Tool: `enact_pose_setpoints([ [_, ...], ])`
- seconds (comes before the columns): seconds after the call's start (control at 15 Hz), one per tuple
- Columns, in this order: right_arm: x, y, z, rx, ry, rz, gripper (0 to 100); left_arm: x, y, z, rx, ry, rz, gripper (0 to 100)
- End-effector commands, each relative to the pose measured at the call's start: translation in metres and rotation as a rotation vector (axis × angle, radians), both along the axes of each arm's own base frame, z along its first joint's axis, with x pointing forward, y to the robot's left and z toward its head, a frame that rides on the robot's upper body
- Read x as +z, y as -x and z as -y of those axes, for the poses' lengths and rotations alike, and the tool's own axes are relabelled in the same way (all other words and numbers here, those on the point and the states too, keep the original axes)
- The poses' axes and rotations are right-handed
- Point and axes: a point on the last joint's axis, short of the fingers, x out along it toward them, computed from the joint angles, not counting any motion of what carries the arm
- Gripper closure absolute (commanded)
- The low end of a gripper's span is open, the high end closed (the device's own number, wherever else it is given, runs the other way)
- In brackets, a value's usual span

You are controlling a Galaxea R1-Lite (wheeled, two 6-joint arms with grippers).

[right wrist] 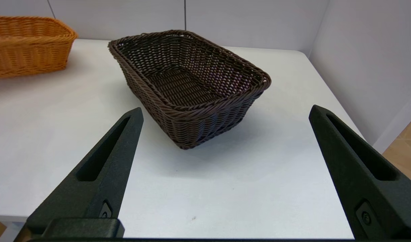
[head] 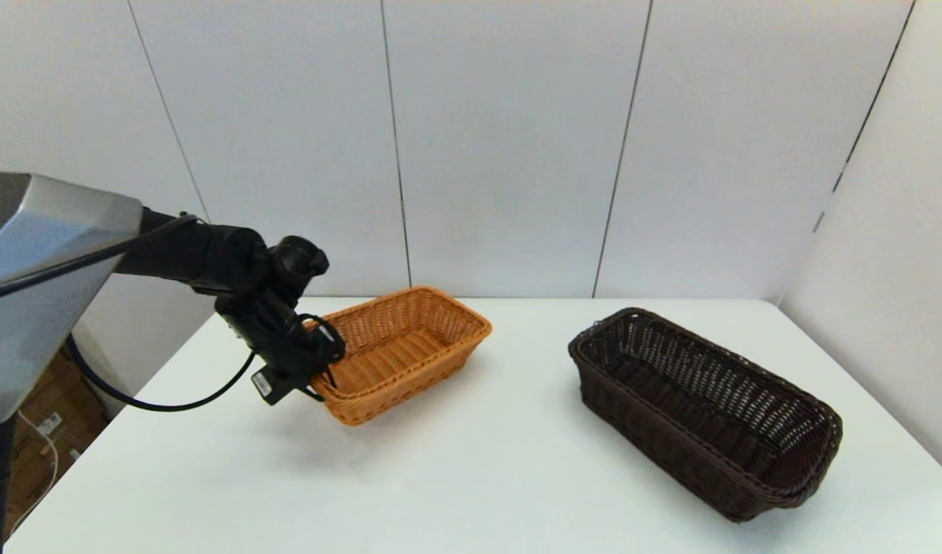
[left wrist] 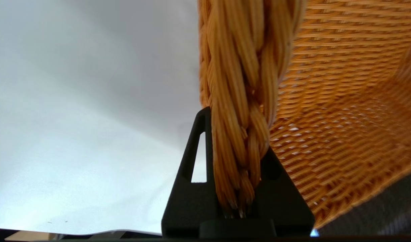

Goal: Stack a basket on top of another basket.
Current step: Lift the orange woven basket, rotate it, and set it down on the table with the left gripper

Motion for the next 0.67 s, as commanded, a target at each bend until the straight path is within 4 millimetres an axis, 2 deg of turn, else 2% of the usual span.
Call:
enact_pose_setpoints([
  [0.07, 0.0, 0.0, 0.0, 0.001, 0.001, 0.0, 0, 0.028, 0.014, -0.002, -0.047, 0.054, 0.075, 100],
  [0.2, 0.0, 0.0, 0.0, 0.001, 0.001, 0.0, 0, 0.042, 0.02, -0.005, -0.102, 0.119, 0.108, 100],
  [0.33, 0.0, 0.0, 0.0, 0.001, 0.001, 0.0, 0, 0.046, 0.026, -0.005, -0.161, 0.12, 0.126, 100],
  [0.47, 0.0, 0.0, 0.0, -0.001, 0.002, 0.0, 0, 0.045, 0.032, -0.005, -0.252, 0.119, 0.133, 100],
  [0.67, 0.0, 0.0, 0.0, 0.001, 0.002, 0.0, 0, 0.042, 0.05, 0.007, -0.443, 0.105, 0.14, 100],
])
